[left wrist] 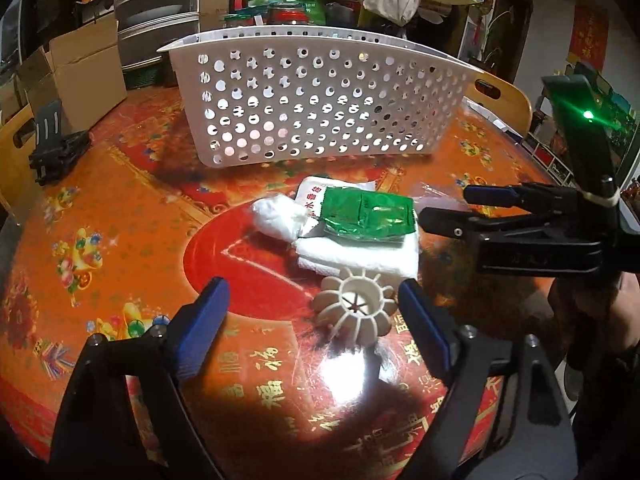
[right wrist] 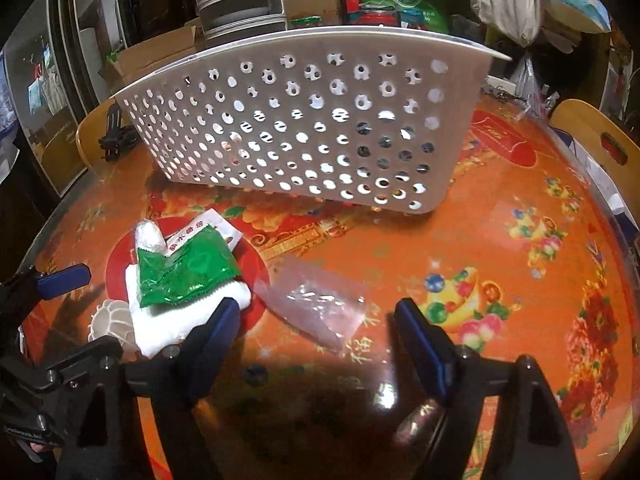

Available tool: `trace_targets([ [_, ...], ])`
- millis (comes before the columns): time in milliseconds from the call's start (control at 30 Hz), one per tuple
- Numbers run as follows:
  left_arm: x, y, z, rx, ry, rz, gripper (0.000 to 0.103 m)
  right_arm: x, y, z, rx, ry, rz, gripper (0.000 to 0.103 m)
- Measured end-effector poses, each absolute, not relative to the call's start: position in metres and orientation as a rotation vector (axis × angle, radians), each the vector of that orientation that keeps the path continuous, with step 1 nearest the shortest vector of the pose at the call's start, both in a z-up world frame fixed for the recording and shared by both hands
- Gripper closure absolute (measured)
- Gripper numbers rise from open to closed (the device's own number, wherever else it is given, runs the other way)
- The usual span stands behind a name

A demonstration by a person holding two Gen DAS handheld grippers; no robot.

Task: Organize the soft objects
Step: 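Grasp the white ribbed ball with the left tool while the right tool grasps the clear bag, then carry the ball and clear bag into the basket and release both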

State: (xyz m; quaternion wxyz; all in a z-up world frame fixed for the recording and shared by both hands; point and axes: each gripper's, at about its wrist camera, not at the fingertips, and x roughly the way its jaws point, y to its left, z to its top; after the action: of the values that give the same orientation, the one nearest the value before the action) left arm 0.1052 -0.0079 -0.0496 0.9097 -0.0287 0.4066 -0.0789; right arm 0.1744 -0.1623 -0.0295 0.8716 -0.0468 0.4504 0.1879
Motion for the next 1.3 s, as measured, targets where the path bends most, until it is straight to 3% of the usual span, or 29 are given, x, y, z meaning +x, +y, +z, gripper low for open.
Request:
trace_targets([
  [200,0.105,-0.014,-0.053,-0.039,0.843,-0.185,0.028,0.179,-0.154,-0.03,-0.142,0.947,0.375,0.039],
  [300,0.105,-0.017,-0.056,-0.034,0.846,-0.195,0.039,0.18,-0.149,-0.03,-0.17,0.939,0.359,0.053],
  [400,0.103,-0.019,-0.055,-0.045,0.839,-0.219,0.061,0.177,-0.148,-0.03,-0.166,0.934,0.38,0.054],
  [833,0.093,0.001,-0.032,-0.053,0.767,-0.166,0.061,0.163,-0.174,-0.013,-0.103,0.869,0.39,0.057],
  [1300,0.103,0.025,0.016,-0.025,0.694,-0.097,0.061,0.149,-0.191,0.045,-0.102,0.746,0.381,0.058],
])
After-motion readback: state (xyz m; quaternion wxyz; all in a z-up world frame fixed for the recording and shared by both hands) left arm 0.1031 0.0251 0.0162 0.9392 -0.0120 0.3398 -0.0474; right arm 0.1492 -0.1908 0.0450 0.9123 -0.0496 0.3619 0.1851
